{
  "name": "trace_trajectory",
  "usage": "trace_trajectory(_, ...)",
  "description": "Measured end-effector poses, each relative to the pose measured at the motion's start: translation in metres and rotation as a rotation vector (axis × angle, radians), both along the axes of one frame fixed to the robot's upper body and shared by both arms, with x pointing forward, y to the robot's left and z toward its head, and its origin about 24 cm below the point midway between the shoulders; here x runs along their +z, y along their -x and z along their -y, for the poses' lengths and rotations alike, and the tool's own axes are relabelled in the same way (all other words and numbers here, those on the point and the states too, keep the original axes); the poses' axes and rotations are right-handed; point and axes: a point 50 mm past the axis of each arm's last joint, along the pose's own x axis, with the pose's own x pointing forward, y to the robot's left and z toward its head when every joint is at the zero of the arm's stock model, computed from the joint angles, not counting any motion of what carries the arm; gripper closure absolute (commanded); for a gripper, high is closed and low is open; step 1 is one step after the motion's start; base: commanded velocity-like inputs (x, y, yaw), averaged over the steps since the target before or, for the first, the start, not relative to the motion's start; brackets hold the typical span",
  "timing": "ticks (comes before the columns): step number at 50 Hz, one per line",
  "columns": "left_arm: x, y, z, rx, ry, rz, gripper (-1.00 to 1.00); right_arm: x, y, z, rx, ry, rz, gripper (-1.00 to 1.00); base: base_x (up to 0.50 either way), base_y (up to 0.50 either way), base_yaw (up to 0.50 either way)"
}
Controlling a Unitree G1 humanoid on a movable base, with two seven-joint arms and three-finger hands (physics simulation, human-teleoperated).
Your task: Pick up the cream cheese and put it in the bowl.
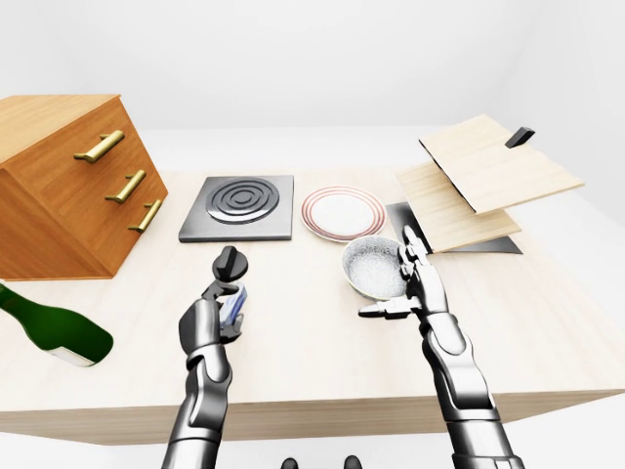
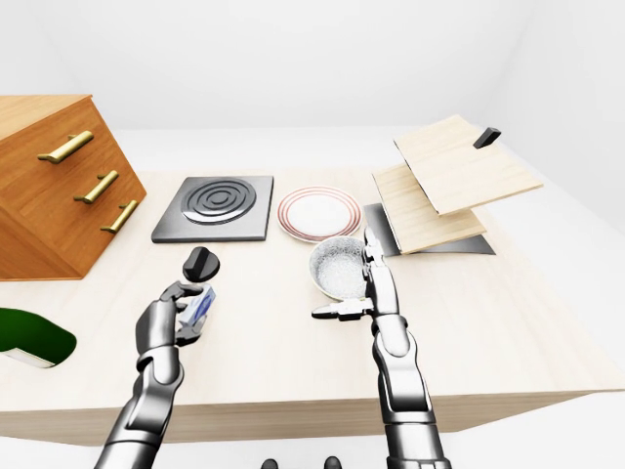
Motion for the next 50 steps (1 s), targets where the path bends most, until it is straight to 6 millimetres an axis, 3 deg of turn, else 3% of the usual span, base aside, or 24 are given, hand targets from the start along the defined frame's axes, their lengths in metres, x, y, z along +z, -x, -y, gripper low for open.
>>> trace_trajectory(12, -0.011, -0.003, -0.004, 0.034, -0.012, -0.034, 0.1, -0.001, 0.0, 0.0, 0.0, 0.0, -0.003, -1.0, 0.0, 0.0, 0.0)
trace_trajectory(13, -0.011, -0.003, -0.004, 0.036, -0.015, -0.033, 0.28, -0.001, 0.0, 0.0, 0.0, 0.0, -0.003, -1.0, 0.0, 0.0, 0.0)
trace_trajectory(14, -0.011, -0.004, -0.004, 0.037, -0.017, -0.031, 0.28, -0.001, 0.0, 0.0, 0.0, -0.001, -0.004, -1.0, 0.0, 0.0, 0.0)
trace_trajectory(15, -0.011, -0.005, -0.004, 0.037, -0.018, -0.031, 0.7, -0.001, 0.0, 0.0, 0.0, -0.001, -0.004, -1.0, 0.0, 0.0, 0.0)
trace_trajectory(17, -0.011, -0.005, -0.004, 0.036, -0.017, -0.034, 1.0, -0.001, -0.001, 0.0, 0.0, -0.001, -0.005, -1.0, 0.0, 0.0, 0.0)
trace_trajectory(32, -0.004, -0.008, 0.001, 0.017, 0.027, -0.009, 1.0, -0.003, -0.001, -0.001, 0.003, 0.0, -0.012, -1.0, 0.0, 0.0, 0.0)
trace_trajectory(41, 0.026, -0.015, 0.019, -0.092, -0.01, 0.089, 1.0, 0.001, 0.001, -0.001, 0.004, 0.002, 0.007, -1.0, 0.0, 0.0, 0.0)
trace_trajectory(50, 0.065, -0.025, 0.055, -0.262, -0.113, 0.192, 1.0, 0.01, 0.005, 0.001, -0.001, 0.003, 0.045, -1.0, 0.0, 0.0, 0.0)
